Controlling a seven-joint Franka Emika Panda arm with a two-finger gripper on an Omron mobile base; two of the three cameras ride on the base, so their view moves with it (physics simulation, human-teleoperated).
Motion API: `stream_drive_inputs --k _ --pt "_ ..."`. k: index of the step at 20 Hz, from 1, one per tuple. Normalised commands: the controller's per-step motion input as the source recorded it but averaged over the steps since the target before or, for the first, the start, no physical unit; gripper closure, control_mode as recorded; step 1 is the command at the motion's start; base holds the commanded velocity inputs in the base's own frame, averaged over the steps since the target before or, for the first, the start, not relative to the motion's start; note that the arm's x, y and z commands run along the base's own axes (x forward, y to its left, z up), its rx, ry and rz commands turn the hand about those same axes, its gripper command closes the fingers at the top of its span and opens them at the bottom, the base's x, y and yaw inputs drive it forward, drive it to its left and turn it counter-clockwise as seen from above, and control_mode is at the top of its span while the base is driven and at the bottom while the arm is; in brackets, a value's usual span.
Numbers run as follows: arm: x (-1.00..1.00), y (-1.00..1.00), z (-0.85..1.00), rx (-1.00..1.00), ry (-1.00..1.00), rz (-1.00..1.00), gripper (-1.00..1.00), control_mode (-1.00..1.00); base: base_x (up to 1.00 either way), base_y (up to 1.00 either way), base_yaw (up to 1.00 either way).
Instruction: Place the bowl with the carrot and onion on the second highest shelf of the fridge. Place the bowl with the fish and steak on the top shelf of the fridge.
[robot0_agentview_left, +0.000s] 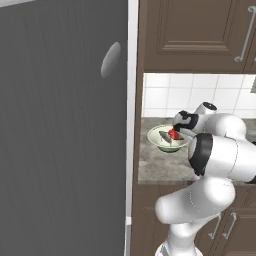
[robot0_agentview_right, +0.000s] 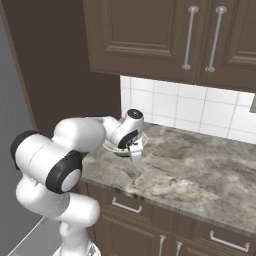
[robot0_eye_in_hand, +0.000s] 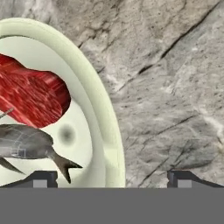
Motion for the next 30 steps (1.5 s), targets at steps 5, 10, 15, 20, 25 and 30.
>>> stream_drive_inputs --k 5,10,15,20,25,30 --pt "0.22 0.00 -0.22 0.00 0.02 0.03 -1.00 -1.00 0.00 0.00 0.00" --pt "0.17 0.00 -0.19 0.00 0.02 0.03 -1.00 -1.00 0.00 0.00 0.00" --pt "0.12 0.00 -0.09 0.00 0.02 0.01 1.00 -1.00 0.00 0.00 0.00" --pt "0.00 0.00 0.00 0.00 0.00 0.00 1.00 -1.00 0.00 0.00 0.00" --pt "-0.19 0.00 0.04 0.00 -0.02 0.00 1.00 -1.00 0.00 0.00 0.00" --pt "-0.69 0.00 0.50 0.00 -0.03 -0.08 1.00 -1.00 0.00 0.00 0.00"
